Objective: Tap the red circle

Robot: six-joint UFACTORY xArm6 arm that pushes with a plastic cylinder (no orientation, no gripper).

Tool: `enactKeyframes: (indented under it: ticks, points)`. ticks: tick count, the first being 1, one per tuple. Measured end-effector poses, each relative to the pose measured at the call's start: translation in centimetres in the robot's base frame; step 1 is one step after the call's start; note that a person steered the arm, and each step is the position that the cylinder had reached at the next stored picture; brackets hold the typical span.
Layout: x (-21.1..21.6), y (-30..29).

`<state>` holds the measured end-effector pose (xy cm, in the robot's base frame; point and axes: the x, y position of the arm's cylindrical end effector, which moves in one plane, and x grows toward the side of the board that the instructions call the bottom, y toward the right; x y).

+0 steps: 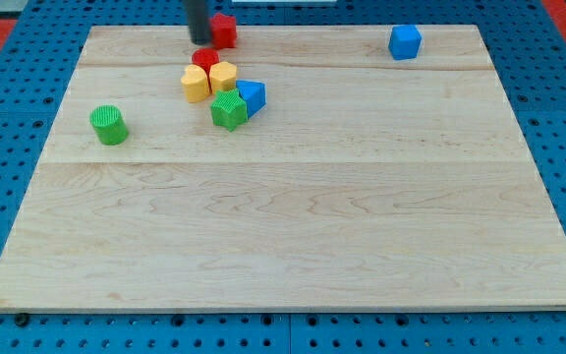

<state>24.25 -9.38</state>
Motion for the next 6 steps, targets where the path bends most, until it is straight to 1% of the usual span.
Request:
enactKeyframes:
  ticks: [1,2,3,4,6]
  points:
    - [2.1,2.3]
    - [1.4,10.5]
    - [-3.7,15.4]
    - [-5.1,15.4]
    - [-4.9,11.6]
